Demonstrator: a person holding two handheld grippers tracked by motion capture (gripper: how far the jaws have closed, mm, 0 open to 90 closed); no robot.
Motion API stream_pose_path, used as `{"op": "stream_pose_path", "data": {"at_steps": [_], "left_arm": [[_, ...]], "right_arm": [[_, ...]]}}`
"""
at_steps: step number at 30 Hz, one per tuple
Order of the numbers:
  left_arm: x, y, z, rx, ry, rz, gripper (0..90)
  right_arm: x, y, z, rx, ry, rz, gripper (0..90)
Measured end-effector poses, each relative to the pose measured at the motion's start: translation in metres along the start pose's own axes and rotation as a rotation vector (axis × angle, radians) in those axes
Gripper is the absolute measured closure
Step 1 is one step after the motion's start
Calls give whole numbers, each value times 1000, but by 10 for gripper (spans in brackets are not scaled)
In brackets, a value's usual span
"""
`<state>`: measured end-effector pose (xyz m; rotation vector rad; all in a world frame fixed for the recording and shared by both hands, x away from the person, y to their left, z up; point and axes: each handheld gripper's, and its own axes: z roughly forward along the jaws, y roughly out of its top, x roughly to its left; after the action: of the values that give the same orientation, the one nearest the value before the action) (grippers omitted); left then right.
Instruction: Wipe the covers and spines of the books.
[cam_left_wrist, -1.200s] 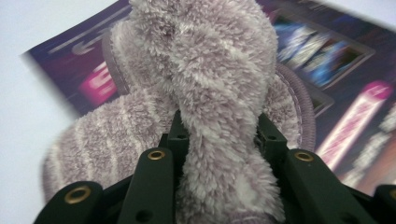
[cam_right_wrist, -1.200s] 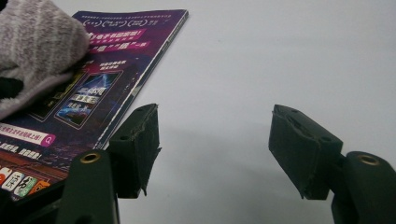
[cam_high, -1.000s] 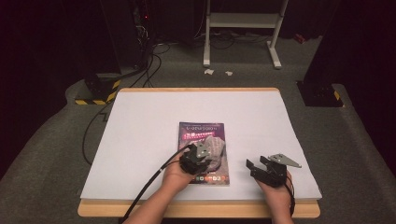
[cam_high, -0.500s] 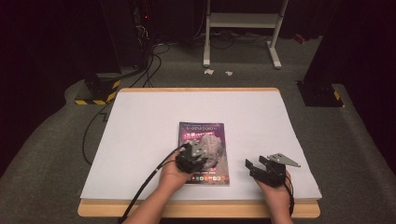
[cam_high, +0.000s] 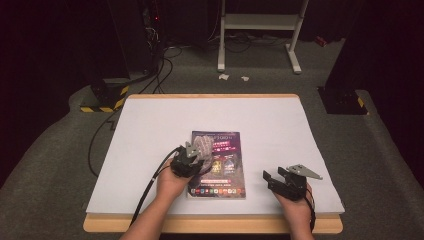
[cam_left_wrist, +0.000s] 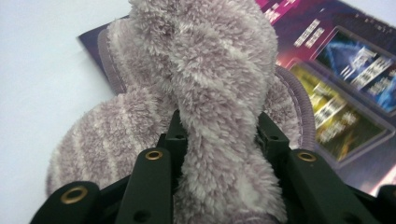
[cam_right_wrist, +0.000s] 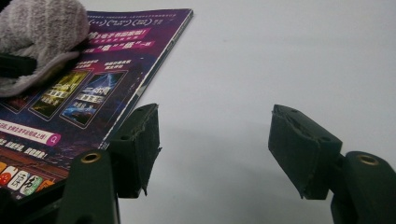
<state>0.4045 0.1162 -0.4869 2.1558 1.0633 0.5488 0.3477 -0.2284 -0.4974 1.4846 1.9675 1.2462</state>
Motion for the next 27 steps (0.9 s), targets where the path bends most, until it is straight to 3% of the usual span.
{"op": "stream_pose_path", "data": {"at_steps": [5,7,8,9,10,11,12,15,17,18,20,21,27], "left_arm": [[-18,15,14,1,-25,16,650],[-29,24,22,-5,-45,23,650],[-42,34,30,-7,-61,37,650],[-42,34,30,-7,-61,37,650],[-54,42,37,-8,-78,55,650],[-54,42,37,-8,-78,55,650],[-63,48,42,-11,-87,68,650],[-65,50,45,-13,-86,71,649],[-60,48,44,-15,-88,62,650],[-51,44,40,-12,-69,49,650],[-44,41,38,-8,-56,42,650],[-29,34,32,-4,-29,21,650],[20,13,12,17,60,-31,650]], "right_arm": [[-1,0,1,2,5,-3,337],[0,1,1,2,11,-3,337],[0,1,1,1,12,-3,337],[0,1,1,1,12,-3,337],[0,0,2,2,12,-9,337],[0,0,2,2,12,-9,337],[0,0,2,4,14,-7,337],[0,0,2,5,17,-8,337],[0,0,2,5,18,-7,337],[0,0,2,4,19,-5,337],[-1,0,2,5,18,-3,338],[-1,0,3,6,18,-3,338],[3,1,2,1,15,-10,338]]}}
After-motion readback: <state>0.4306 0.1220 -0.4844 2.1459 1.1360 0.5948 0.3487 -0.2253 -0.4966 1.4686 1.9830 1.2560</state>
